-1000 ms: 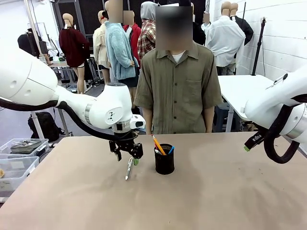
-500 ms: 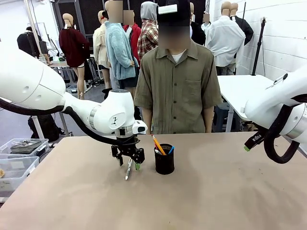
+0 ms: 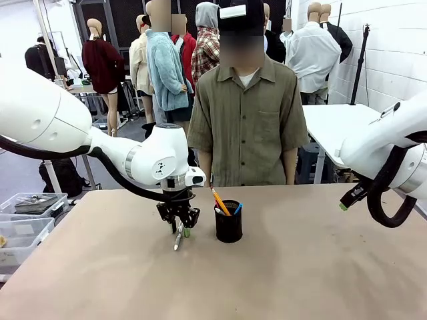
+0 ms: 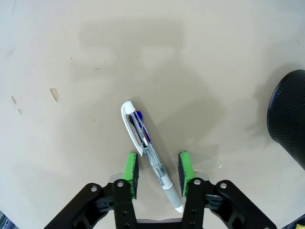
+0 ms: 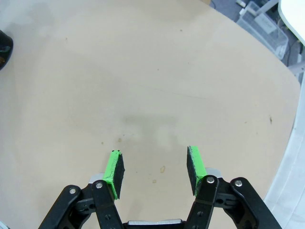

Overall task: Place the pens into the pen holder.
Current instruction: Pick up a writing instrument from the table and place it into the Pen holder.

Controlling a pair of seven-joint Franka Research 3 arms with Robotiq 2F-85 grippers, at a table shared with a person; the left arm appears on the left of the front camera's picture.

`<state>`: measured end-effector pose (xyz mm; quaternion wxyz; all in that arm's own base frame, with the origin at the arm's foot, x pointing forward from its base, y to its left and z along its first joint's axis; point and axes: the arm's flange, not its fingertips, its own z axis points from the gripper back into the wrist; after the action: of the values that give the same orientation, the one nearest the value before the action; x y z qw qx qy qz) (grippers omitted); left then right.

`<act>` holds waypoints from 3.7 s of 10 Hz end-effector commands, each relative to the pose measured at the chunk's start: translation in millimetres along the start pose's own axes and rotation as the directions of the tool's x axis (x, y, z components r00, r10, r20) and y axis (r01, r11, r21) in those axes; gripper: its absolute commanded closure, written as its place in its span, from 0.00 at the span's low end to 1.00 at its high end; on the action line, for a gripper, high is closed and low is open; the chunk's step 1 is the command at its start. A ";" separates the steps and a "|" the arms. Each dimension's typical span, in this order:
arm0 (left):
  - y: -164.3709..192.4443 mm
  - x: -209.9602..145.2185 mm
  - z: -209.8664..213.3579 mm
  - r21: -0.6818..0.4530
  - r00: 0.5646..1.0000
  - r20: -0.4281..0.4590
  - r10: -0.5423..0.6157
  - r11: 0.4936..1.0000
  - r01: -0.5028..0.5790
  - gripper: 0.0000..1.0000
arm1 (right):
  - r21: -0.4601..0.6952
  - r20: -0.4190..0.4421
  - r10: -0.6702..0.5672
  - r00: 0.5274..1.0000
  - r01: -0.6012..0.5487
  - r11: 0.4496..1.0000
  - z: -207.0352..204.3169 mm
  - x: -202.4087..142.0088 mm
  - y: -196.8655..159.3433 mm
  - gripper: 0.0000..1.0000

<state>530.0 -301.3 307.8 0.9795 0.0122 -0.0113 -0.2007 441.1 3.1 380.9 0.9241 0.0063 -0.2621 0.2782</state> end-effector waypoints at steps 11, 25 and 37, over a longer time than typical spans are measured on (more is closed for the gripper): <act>76.0 -49.2 54.1 -0.347 0.905 0.419 -0.080 0.907 0.240 1.00 | 0.001 0.021 0.004 1.000 -0.004 1.000 -1.1 -2.4 -0.7 0.33; 44.8 -9.8 76.0 -0.101 0.129 0.991 -0.027 0.474 0.875 1.00 | 0.001 0.021 0.004 1.000 -0.004 1.000 -1.1 -2.4 -0.7 0.33; 2.0 33.7 16.7 -0.144 0.160 0.986 -0.040 0.272 0.952 1.00 | 0.001 0.021 0.004 1.000 -0.004 1.000 -1.1 -2.4 -0.7 0.33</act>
<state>553.4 -311.2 320.3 0.5191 -0.5281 -0.4211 -0.5237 441.1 2.9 380.9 0.9241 0.0063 -0.2621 0.2781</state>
